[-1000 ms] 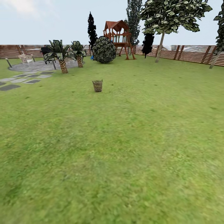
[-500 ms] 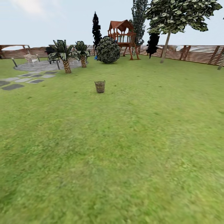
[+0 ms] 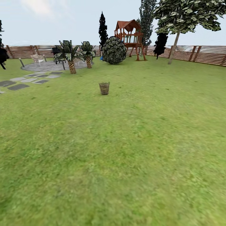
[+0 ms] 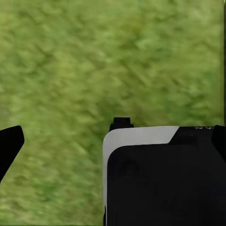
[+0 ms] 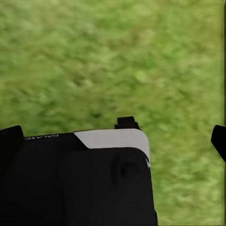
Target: Take the three Easter eggs out of the wicker basket on the lawn in the garden, then place them on the lawn next to a single tree (choose any tree) so that all three eggs are next to the same tree and none are left in the basket.
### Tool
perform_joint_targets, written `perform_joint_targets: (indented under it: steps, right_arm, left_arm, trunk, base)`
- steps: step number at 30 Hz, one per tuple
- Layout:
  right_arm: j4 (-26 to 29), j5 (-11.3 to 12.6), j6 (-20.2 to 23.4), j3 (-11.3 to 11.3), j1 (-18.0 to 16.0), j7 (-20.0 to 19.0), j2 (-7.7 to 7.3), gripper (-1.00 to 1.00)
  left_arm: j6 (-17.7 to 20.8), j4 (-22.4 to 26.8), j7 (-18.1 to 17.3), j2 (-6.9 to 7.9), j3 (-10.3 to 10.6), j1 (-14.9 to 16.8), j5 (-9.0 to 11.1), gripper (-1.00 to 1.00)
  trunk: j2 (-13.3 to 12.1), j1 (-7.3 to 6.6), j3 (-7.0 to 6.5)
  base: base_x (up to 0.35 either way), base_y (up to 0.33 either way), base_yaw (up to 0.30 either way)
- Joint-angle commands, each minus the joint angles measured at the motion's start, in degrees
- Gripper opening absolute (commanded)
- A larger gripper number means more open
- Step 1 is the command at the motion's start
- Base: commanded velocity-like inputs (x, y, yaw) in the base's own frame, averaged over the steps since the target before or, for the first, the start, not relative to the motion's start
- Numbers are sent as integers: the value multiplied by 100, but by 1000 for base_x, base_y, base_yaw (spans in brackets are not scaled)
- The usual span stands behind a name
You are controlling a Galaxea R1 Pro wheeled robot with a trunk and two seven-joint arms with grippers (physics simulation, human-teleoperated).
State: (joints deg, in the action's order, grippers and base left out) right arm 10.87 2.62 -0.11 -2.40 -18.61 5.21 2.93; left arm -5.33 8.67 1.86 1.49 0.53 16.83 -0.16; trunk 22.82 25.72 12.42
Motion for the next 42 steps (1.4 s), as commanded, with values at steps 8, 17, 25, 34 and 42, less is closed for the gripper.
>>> perform_joint_targets:
  steps: [8, 17, 25, 34, 42]
  right_arm:
    - [3, 28, 1, -21, -3, 7, 5, 100]
    - [3, 28, 2, -16, -3, 7, 5, 100]
    - [3, 28, 2, -18, -3, 7, 6, 100]
    - [3, 28, 2, -17, -3, 7, 6, 100]
    - [3, 28, 2, -16, -3, 7, 6, 100]
  left_arm:
    - [-21, -5, 16, 0, 6, 4, -9, 100]
    - [-21, -5, 16, 0, 4, 4, -9, 100]
    - [-21, -5, 16, 0, 7, 4, -10, 100]
    - [-21, -5, 16, 0, 3, 4, -7, 100]
    - [-22, -5, 16, 0, 5, 4, -10, 100]
  trunk:
    - [9, 6, 10]
    - [9, 6, 10]
    - [9, 6, 10]
    - [9, 6, 10]
    - [9, 6, 10]
  base:
    - [301, -127, 1]
    - [301, -129, 0]
    - [301, -129, 0]
    - [301, -129, 0]
    - [301, -119, 0]
